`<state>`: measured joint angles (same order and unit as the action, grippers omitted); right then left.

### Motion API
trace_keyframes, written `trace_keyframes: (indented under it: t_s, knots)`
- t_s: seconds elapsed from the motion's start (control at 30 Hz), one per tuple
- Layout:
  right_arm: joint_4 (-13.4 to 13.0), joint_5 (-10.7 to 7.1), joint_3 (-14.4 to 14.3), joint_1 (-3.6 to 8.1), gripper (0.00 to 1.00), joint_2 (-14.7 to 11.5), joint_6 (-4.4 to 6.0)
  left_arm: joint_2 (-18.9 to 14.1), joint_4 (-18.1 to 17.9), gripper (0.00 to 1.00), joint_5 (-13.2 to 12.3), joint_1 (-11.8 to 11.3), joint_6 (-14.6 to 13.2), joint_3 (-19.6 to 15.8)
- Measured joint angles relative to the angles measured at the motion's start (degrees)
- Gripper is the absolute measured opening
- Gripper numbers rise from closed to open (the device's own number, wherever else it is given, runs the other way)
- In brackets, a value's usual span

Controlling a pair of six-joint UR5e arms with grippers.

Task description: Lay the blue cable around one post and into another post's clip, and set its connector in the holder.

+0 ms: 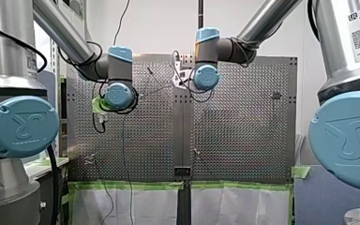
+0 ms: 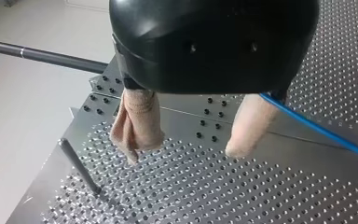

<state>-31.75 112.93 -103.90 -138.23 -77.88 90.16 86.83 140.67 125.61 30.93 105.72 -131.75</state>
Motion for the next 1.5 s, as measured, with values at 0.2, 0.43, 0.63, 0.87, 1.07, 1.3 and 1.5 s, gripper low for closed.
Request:
trace_keyframes:
  t_s: [0.2, 0.43, 0.63, 0.87, 1.07, 1.3, 1.5]
  knots:
    - [1.6, -0.02, 0.2, 0.02, 0.0, -0.1, -0.05, 0.3, 0.9, 1.0, -0.3, -0.5, -0.2, 0.2]
    - [4.8, 0.21, 0.2, -0.41, 0.0, -0.3, -1.28, 0.4, 0.9, 1.0, -0.9, -1.1, -0.2, 1.3]
    - [5.6, -0.07, 1.6, -0.08, 0.0, -0.5, -2.44, 0.6, 0.0, 1.0, -1.2, -2.1, 0.6, 2.2]
    - [6.5, -0.14, 5.2, 0.46, 0.0, 0.0, -3.2, 0.9, -0.3, 1.0, -0.7, -3.6, 0.0, 5.4]
    - [7.5, -0.17, 8.7, 0.75, 0.0, 0.7, -3.63, 1.4, 1.9, 1.0, -0.7, -4.4, -0.6, 8.8]
    - [10.0, -0.52, 12.9, 1.31, 0.0, 1.1, -4.58, 1.5, 5.8, 1.0, -0.7, -5.4, -0.8, 12.9]
    - [12.1, -0.78, 16.5, 1.55, 0.0, 1.3, -5.19, 1.5, 9.2, 1.0, -0.7, -6.4, -0.6, 16.3]
